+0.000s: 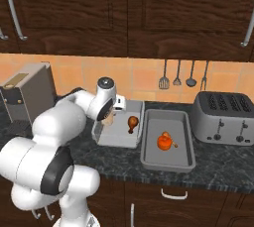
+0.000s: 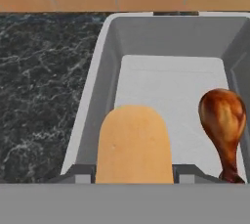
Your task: Place one squash and one chicken drumstick in each tupperware on the nearby counter, to pack two identical lunches.
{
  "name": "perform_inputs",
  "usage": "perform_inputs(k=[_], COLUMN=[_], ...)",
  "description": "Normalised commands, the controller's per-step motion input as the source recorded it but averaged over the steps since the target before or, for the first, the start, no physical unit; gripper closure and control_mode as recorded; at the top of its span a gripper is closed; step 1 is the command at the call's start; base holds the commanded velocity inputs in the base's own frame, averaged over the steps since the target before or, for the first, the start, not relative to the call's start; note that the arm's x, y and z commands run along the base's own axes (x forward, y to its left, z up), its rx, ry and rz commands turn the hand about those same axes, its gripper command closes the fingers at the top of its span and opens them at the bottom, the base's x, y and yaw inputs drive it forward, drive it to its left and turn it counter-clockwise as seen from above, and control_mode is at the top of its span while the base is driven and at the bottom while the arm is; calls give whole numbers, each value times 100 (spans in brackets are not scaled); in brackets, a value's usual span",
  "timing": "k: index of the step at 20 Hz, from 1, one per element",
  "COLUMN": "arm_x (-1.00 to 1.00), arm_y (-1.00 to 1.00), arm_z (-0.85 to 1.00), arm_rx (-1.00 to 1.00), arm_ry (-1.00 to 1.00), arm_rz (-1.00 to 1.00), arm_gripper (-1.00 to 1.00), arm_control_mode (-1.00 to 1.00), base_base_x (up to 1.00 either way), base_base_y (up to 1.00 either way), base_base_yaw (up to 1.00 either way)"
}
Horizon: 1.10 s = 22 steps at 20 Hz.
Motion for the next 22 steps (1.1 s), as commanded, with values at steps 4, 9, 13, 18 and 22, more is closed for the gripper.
perform_inputs(k=[4, 9, 13, 18, 22], arm_x=[34, 38, 31, 35, 34], arm_y=[0, 0, -3, -1, 0], arm_z=[-54, -24, -12, -29, -29], arm_rx=[-2, 0, 0, 0, 0], arm_ry=[0, 4, 6, 8, 3], arm_rz=[2, 2, 4, 5, 4], arm_gripper=[100, 100, 100, 100, 100], arm_control_mode=[-100, -100, -100, -100, -100], base_base_x=[0, 0, 0, 0, 0], base_base_y=[0, 0, 0, 0, 0], base_base_yaw=[0, 0, 0, 0, 0])
